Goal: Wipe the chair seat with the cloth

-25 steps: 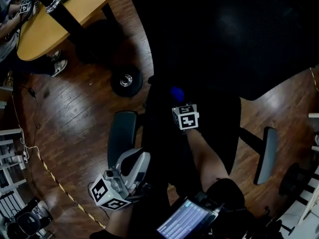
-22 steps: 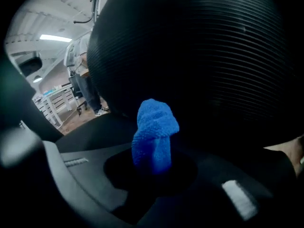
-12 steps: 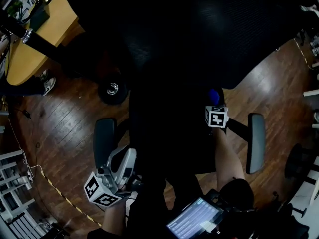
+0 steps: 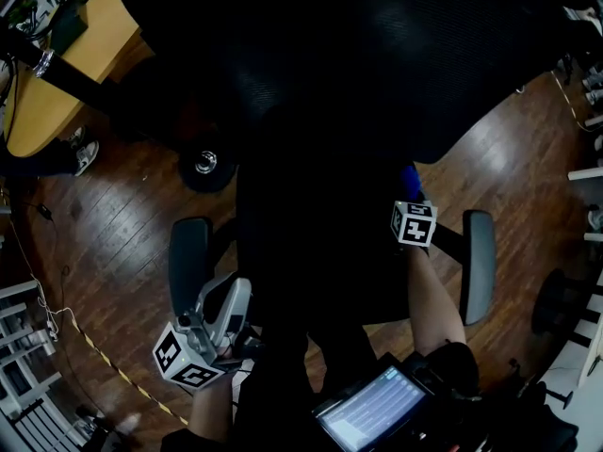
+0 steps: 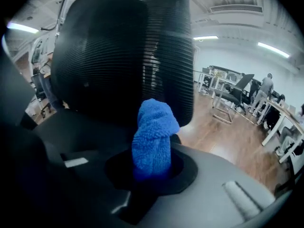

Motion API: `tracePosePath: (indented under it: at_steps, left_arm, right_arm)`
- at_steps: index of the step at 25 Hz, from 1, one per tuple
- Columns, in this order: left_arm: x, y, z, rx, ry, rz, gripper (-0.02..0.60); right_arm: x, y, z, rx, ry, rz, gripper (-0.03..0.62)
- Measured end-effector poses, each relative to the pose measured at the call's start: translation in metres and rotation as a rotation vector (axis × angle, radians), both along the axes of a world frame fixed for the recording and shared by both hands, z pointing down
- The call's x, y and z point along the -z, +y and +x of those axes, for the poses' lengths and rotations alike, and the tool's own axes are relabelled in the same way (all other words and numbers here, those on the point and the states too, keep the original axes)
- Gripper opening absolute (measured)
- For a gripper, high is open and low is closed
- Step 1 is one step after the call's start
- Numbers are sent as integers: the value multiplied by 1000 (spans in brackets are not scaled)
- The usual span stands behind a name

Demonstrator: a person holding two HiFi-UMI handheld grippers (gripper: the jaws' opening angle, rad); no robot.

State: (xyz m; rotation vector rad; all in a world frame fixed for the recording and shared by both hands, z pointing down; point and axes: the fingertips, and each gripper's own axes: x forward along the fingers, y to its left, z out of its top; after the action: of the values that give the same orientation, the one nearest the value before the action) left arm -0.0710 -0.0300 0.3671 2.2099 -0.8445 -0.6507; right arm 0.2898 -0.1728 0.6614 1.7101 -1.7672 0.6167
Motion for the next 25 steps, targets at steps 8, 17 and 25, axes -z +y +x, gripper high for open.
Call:
tracePosePath:
  at_steps: [8, 17, 25]
  left_arm:
    - [-1, 3, -16, 43, 8, 0, -9]
    - [4, 11, -35, 86, 13, 18, -9]
    - [1, 15, -33, 71, -2, 13, -9]
  right_arm:
    - [7, -11, -252, 368, -223, 40, 44]
    - [-20, 43, -377, 566, -299, -28, 44]
    - [-32, 45, -302, 501, -168, -17, 44]
